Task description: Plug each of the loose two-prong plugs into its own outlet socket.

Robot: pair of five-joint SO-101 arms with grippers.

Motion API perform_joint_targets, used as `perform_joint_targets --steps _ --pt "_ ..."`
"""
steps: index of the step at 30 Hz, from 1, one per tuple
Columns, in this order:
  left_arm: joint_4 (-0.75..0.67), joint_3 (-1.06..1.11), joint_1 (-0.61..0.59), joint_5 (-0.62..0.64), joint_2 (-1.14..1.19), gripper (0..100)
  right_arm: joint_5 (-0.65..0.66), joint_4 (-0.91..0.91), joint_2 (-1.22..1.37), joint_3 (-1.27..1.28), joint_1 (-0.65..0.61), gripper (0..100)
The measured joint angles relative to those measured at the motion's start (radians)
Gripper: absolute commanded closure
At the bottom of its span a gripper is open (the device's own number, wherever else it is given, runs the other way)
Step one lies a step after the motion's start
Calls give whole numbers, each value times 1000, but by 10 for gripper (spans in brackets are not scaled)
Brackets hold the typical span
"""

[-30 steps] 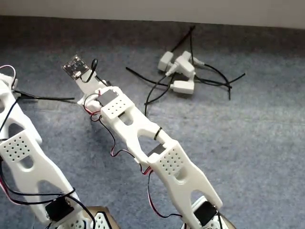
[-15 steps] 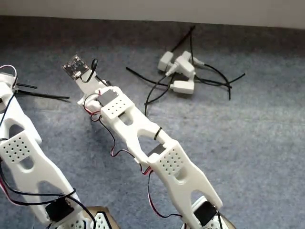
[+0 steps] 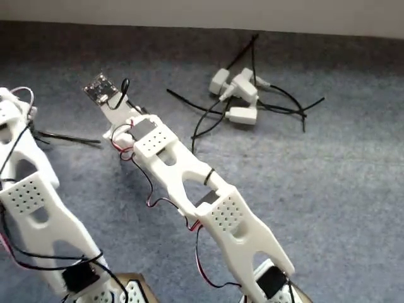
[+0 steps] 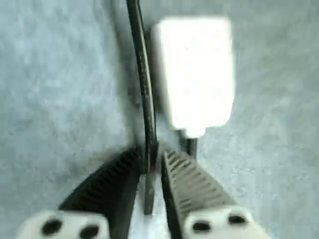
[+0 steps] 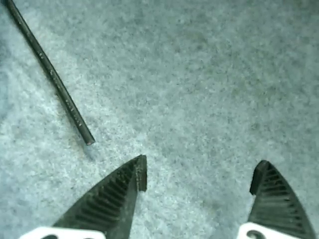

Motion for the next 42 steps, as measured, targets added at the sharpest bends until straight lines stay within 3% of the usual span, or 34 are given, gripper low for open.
perform_joint_targets --steps 12,22,28,34,42 --pt "207 -5 89 -2 -5 994 0 0 0 0 0 671" --pt "293 -2 279 -37 0 994 0 0 0 -20 15 671" --pt "331 -64 420 -227 3 994 0 152 -72 -267 150 671" --pt "348 -172 565 -245 -31 994 -43 365 -184 -588 304 671" --pt "351 -201 720 -245 -313 994 -115 459 -204 -807 420 671"
